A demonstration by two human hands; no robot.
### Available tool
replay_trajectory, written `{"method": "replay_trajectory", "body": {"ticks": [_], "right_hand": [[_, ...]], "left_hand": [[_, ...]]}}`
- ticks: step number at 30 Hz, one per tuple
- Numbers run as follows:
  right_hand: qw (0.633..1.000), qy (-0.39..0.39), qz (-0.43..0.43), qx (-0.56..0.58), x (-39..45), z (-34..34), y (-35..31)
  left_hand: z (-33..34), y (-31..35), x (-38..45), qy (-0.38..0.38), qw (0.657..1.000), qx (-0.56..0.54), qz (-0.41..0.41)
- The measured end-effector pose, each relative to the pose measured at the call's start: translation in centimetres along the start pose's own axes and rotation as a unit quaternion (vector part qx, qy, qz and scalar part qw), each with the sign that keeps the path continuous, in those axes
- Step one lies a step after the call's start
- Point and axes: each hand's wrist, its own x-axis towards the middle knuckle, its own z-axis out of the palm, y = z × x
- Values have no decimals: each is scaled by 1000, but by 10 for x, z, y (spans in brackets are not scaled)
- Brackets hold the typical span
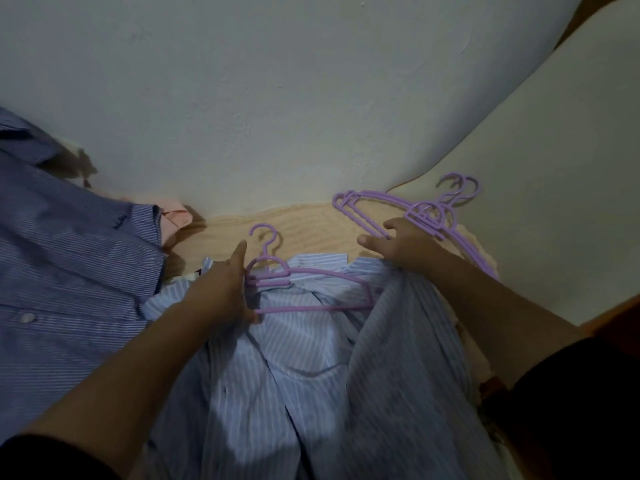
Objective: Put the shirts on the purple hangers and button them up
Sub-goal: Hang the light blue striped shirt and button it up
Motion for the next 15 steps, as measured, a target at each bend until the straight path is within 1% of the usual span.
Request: {"method": "replay_trajectory", "body": {"ticks": [1,3,4,6,8,11,13,15], "right_hand": [[999,-24,9,32,-6,-1,-9],[988,-70,39,136,-20,3,-22],[985,-74,41,153,-26,8,-24],[990,-67,22,121,-37,23,-22],[993,-29,-5,111,-49,35,-22],[987,49,-14,150,-55,38,-27],[978,74,-19,193,-56,42,-34],[969,78,-21,232,-64,52,-44]], "left_hand": [[1,2,0,-3,1000,-5,-5],[4,7,-1,-13,1000,-27,-8],[4,9,-1,-16,999,-37,-9],[4,13,-1,-16,998,-52,-14],[1,15,0,-9,997,-69,-19],[-9,15,0,16,998,-63,-16],[-14,18,1,25,999,-38,-12],[-13,23,1,20,999,-35,-7]]}}
